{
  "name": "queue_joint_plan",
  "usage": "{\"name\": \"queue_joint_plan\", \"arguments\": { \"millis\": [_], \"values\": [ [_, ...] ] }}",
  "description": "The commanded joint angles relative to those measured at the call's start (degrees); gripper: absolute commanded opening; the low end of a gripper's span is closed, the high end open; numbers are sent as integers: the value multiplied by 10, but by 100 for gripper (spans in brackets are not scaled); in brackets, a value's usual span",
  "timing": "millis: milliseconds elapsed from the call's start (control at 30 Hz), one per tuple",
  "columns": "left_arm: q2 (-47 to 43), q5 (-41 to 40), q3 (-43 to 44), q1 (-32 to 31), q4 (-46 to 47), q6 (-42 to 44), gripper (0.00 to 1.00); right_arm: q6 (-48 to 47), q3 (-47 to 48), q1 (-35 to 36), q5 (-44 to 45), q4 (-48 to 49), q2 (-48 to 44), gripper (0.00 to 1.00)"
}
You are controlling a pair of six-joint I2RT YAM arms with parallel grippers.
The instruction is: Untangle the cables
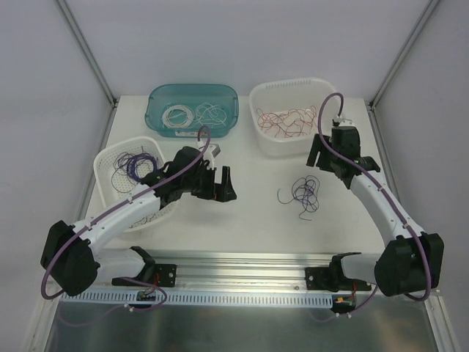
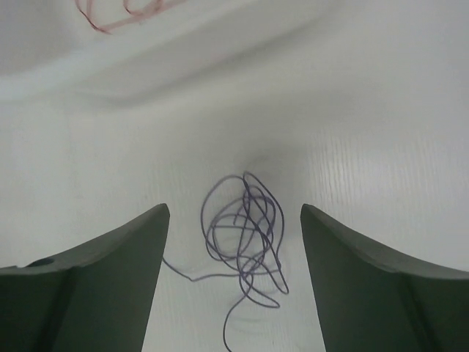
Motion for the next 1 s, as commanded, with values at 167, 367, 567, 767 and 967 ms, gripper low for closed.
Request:
{"name": "queue_joint_plan", "arguments": {
  "millis": [167, 367, 567, 767, 967],
  "values": [
    [27, 29, 35, -21, 19, -14, 99, 72, -122, -56, -78, 43, 2, 65],
    [18, 17, 24, -32, 19, -26, 99, 81, -147, -64, -106, 102, 74, 53],
    [12, 10, 16, -39, 19, -34, 99, 67, -134, -64, -131, 114, 105, 22],
    [17, 8, 24, -45, 19, -33, 99, 49, -98, -38, -145, 60, 44, 1],
    [32, 5, 44, -52, 26, -17, 99, 38, -28, 13, -198, 8, -28, 1]
  ]
}}
